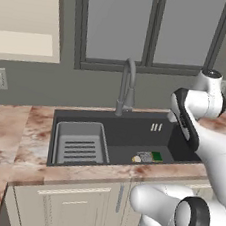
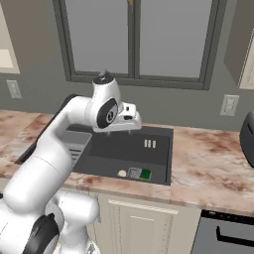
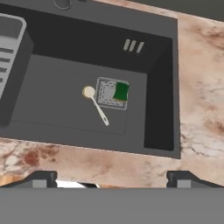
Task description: Pick up the dish brush and sponge from the sink, and place them back in the cabinet, and close the cabinet door.
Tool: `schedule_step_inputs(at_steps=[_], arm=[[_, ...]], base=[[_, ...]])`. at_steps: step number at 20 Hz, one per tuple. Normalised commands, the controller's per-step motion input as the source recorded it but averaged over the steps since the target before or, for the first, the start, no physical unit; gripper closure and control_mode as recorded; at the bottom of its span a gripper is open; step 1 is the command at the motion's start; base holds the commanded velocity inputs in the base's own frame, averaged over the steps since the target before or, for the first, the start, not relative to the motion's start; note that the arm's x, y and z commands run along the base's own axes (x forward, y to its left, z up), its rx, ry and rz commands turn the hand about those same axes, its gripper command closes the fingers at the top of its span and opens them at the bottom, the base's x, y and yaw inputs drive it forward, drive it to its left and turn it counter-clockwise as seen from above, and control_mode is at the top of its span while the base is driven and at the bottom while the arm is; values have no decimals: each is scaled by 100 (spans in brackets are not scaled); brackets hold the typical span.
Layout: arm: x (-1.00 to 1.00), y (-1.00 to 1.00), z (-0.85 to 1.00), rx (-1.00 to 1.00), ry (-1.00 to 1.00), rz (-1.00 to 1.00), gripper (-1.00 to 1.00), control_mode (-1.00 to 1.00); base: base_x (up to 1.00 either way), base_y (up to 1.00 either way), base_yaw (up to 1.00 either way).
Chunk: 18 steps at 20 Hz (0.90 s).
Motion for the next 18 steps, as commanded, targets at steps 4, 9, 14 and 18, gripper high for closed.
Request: schedule_step_inputs(at_steps=[4, 9, 14, 18], arm=[[34, -8, -8, 1, 3, 0, -100, -100], [40, 0, -22, 0, 2, 0, -100, -100], [39, -2, -18, 3, 3, 0, -100, -100], [25, -8, -21, 9, 4, -1, -100, -100]], base=[[0, 0, 0], [0, 0, 0], [0, 0, 0], [0, 0, 0]])
